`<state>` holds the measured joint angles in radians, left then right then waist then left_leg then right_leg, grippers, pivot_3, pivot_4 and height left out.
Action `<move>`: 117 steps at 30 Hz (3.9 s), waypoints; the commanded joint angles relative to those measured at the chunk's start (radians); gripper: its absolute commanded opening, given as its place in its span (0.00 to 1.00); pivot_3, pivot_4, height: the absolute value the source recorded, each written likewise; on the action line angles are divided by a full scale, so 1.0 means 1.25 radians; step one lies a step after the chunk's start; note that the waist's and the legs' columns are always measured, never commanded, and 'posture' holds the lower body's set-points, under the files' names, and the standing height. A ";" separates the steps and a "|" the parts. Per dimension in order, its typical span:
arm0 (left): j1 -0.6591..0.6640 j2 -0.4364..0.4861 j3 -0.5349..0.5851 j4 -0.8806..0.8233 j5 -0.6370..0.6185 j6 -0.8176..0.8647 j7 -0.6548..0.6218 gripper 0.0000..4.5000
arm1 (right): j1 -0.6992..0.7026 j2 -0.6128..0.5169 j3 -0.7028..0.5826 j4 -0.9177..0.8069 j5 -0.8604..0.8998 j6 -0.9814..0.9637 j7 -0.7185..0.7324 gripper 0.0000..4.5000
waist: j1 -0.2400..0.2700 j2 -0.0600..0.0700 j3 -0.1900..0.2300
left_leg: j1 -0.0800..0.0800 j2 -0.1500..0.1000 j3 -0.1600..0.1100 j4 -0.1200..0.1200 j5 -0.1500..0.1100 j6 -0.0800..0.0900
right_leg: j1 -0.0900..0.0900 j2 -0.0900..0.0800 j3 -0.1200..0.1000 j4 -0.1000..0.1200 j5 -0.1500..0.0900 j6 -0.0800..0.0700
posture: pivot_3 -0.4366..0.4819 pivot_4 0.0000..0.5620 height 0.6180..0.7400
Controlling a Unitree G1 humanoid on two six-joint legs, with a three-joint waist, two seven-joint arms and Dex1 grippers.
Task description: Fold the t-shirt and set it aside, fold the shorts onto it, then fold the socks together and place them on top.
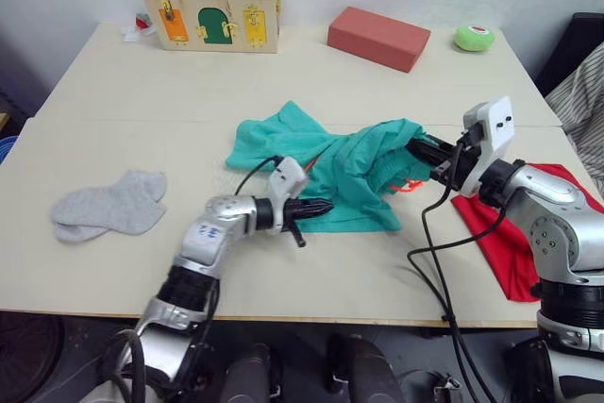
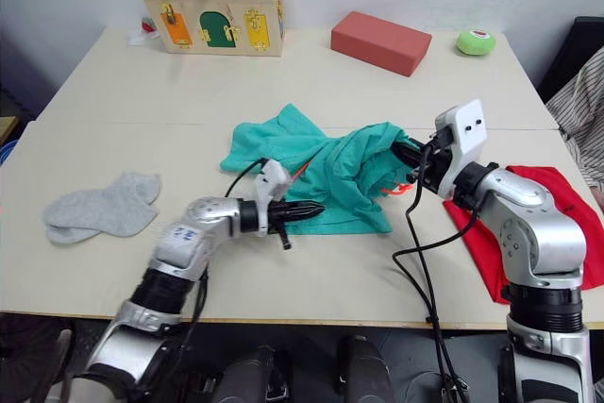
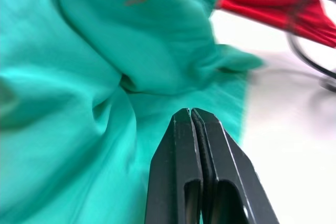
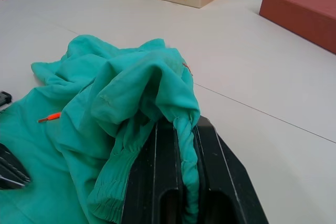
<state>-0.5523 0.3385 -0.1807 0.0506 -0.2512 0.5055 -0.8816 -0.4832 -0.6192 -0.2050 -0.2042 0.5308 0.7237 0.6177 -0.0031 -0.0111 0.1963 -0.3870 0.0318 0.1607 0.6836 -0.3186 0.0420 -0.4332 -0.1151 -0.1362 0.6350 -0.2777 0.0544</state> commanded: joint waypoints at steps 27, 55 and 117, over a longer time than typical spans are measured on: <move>-0.178 -0.092 -0.233 0.059 0.137 -0.244 -0.106 0.98 | -0.004 -0.001 0.003 -0.030 0.033 -0.005 0.011 0.00 | 0.003 0.000 0.000 | -0.001 -0.002 0.000 -0.001 0.000 0.003 | 0.003 0.001 0.000 -0.006 0.002 0.004 | 0.48 0.27 1.00; -0.280 -0.240 -0.286 0.469 0.329 -0.374 -0.077 0.14 | 0.026 -0.004 -0.022 -0.070 0.056 -0.002 -0.004 0.00 | 0.002 0.000 0.000 | -0.001 -0.001 -0.001 -0.001 -0.001 0.005 | 0.002 -0.001 -0.001 -0.007 0.003 0.005 | 0.48 0.27 1.00; 0.724 0.349 0.414 -0.552 -0.201 -0.039 0.051 0.99 | 0.536 -0.077 0.133 -0.114 -0.167 -0.635 0.328 0.00 | 0.006 0.000 -0.001 | 0.004 0.000 -0.001 -0.001 -0.008 -0.003 | 0.005 -0.001 0.001 -0.006 0.000 0.001 | 0.48 0.27 1.00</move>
<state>0.3459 0.7827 0.3591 -0.6078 -0.5504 0.4938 -0.8450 0.1968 -0.7274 -0.0426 -0.3398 0.2991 -0.0597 1.0268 0.0043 -0.0112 0.1956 -0.3819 0.0322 0.1590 0.6825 -0.3284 0.0389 -0.4268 -0.1158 -0.1348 0.6274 -0.2771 0.0557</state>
